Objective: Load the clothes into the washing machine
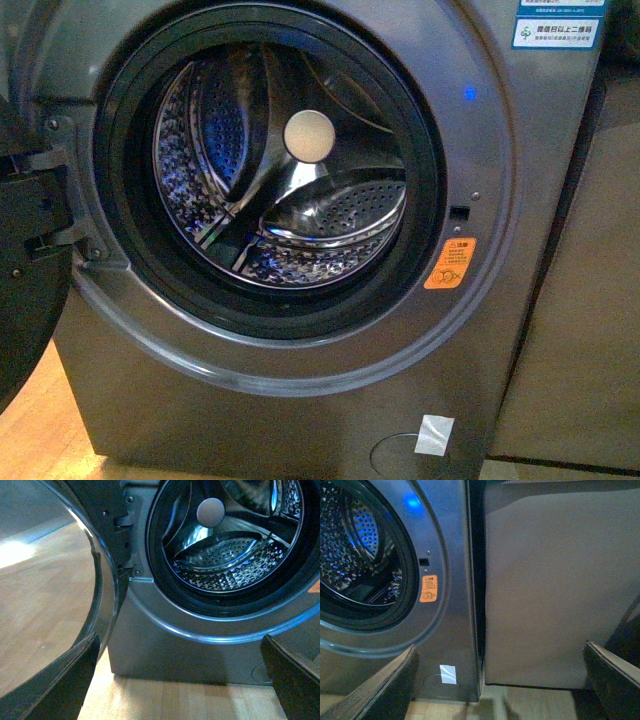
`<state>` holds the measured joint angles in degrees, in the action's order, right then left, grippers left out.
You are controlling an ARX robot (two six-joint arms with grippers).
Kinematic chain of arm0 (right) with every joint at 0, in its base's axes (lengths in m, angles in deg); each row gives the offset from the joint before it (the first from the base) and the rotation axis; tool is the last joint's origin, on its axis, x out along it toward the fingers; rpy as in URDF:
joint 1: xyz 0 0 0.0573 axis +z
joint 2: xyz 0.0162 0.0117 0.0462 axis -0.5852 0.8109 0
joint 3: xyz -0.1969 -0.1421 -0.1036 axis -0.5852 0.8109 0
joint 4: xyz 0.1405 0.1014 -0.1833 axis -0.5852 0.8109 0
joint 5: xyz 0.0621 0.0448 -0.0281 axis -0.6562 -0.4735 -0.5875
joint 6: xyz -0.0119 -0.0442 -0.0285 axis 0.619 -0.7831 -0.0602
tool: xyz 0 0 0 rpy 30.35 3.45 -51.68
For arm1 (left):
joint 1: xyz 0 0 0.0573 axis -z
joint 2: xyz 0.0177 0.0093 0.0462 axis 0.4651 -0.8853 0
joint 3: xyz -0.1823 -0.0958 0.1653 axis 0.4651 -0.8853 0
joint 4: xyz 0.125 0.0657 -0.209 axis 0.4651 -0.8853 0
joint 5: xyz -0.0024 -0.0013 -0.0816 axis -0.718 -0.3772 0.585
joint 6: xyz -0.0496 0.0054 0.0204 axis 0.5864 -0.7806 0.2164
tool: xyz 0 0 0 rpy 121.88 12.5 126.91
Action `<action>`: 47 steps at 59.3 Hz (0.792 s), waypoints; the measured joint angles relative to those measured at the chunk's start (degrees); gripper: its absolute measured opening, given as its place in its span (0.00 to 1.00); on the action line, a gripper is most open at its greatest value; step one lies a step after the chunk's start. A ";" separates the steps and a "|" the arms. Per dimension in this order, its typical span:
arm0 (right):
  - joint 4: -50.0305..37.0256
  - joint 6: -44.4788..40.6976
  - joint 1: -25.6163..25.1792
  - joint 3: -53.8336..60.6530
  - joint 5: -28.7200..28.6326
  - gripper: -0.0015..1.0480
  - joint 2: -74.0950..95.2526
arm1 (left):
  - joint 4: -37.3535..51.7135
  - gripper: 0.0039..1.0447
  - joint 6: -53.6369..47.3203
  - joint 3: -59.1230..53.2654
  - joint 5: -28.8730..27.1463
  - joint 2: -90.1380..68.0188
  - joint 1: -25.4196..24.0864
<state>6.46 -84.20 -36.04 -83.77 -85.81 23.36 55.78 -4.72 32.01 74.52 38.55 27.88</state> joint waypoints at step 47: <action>6.10 -17.22 -53.44 -57.66 -44.89 0.93 83.10 | 0.00 0.94 0.00 0.00 0.00 0.00 0.00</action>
<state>12.55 -101.43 -89.48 -141.42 -130.70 106.46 55.78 -4.72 32.01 74.52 38.55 27.88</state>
